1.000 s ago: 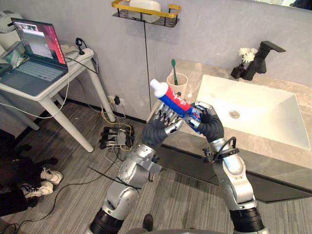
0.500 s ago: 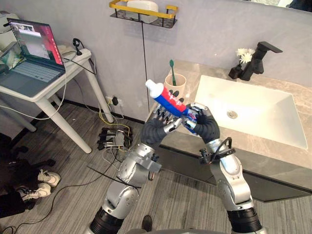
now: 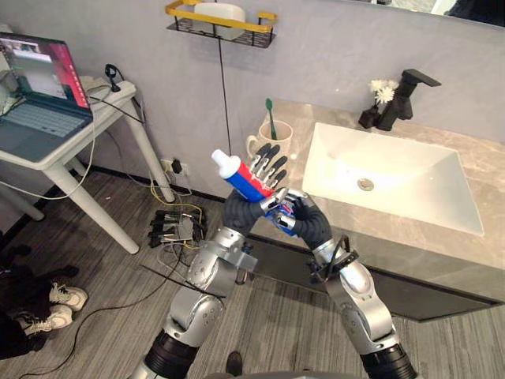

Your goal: Organize washtable

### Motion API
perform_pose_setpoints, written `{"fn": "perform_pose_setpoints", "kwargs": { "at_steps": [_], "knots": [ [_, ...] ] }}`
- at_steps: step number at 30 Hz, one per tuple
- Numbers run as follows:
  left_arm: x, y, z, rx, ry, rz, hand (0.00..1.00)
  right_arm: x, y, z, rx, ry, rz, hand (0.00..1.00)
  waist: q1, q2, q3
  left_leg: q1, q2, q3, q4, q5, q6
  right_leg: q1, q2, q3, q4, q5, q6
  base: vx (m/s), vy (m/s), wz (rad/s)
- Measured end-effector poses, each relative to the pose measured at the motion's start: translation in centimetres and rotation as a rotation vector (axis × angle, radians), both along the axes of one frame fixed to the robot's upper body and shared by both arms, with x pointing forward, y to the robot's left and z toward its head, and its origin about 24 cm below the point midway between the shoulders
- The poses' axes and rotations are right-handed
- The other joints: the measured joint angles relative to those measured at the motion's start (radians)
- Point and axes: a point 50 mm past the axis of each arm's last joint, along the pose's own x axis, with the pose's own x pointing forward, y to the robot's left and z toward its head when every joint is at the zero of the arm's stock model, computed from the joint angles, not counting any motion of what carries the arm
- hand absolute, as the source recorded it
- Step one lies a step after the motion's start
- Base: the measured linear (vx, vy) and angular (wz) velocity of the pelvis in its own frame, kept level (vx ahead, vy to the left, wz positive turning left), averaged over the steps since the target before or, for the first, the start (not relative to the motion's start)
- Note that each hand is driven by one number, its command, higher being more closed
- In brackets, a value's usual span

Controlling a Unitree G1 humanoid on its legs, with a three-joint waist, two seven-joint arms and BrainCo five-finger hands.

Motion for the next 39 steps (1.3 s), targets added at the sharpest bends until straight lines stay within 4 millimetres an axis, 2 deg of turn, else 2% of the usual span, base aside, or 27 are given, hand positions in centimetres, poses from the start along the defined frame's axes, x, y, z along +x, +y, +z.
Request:
{"fn": "perform_pose_setpoints", "kwargs": {
  "at_steps": [10,11,23,24,30,33,35,36,38,39],
  "knots": [
    [0.4,-0.3,0.7,0.011,-0.021,-0.016,0.0,-0.3,0.0,-0.9,0.022,0.028,0.011,1.0,-0.004,-0.003,-0.002,0.005,0.0,0.002,-0.007,0.0,0.0,0.0,-0.001,-0.002,0.0,0.0,0.0,0.02,0.005,-0.01],
    [0.4,-0.3,0.6,0.013,-0.019,-0.017,1.0,-0.3,0.0,-1.0,0.021,0.03,0.01,1.0,-0.005,-0.003,-0.002,0.005,0.0,0.002,-0.007,0.0,0.0,0.0,-0.001,-0.002,0.0,0.0,0.0,0.0,0.0,0.0],
    [0.4,-0.4,0.5,0.023,-0.007,-0.03,1.0,-0.5,-0.1,-1.8,0.017,0.065,0.007,1.0,-0.004,-0.003,-0.003,0.01,0.0,0.004,-0.009,0.0,0.0,0.004,-0.001,-0.003,0.0,0.0,0.0,0.0,0.001,0.0],
    [0.4,-0.4,0.5,0.024,-0.007,-0.033,1.0,-0.6,-0.1,-1.8,0.016,0.067,0.007,0.0,-0.004,-0.003,-0.003,0.011,0.0,0.004,-0.009,0.0,0.0,0.004,-0.001,-0.003,0.0,0.0,0.0,0.0,0.0,0.0],
    [0.4,-0.4,0.5,0.032,-0.016,-0.045,1.0,-0.5,0.0,-2.7,-0.002,0.1,0.027,0.0,-0.004,-0.002,-0.004,0.013,0.0,0.005,-0.01,0.0,0.0,0.005,-0.001,-0.002,0.0,0.0,0.0,0.0,0.0,0.0],
    [1.0,0.4,1.5,0.029,-0.057,-0.007,1.0,-1.0,0.2,-4.0,-0.057,0.149,0.077,0.0,-0.003,0.0,-0.005,0.013,0.0,0.005,-0.01,0.0,0.0,0.005,0.0,-0.002,0.0,0.0,0.0,0.0,0.0,0.0],
    [2.1,1.5,3.7,0.05,-0.154,0.054,1.0,-1.6,0.4,-6.0,-0.122,0.238,0.114,0.0,0.0,0.003,-0.007,0.013,0.0,0.005,-0.01,0.0,0.0,0.006,-0.001,-0.002,0.0,0.0,0.0,0.0,0.0,0.0],
    [2.4,2.0,4.5,0.058,-0.187,0.079,1.0,-1.8,0.4,-6.4,-0.139,0.253,0.129,0.0,0.001,0.004,-0.008,0.014,0.0,0.005,-0.01,0.0,0.0,0.006,0.0,-0.002,0.0,0.0,0.0,0.0,0.0,0.0],
    [3.8,4.6,8.2,0.103,-0.336,0.185,1.0,-2.8,0.5,-7.2,-0.203,0.273,0.187,0.0,0.0,0.009,-0.011,0.015,0.002,0.007,-0.01,0.0,0.0,0.006,0.001,0.001,0.0,0.0,0.0,0.0,0.0,-0.03],
    [4.3,5.3,9.2,0.126,-0.373,0.216,1.0,-2.9,0.5,-7.3,-0.206,0.275,0.193,0.0,0.001,0.01,-0.011,0.015,0.002,0.007,-0.01,0.0,0.0,0.007,0.002,0.001,0.0,0.0,0.0,0.0,0.0,0.0]
  ]
}}
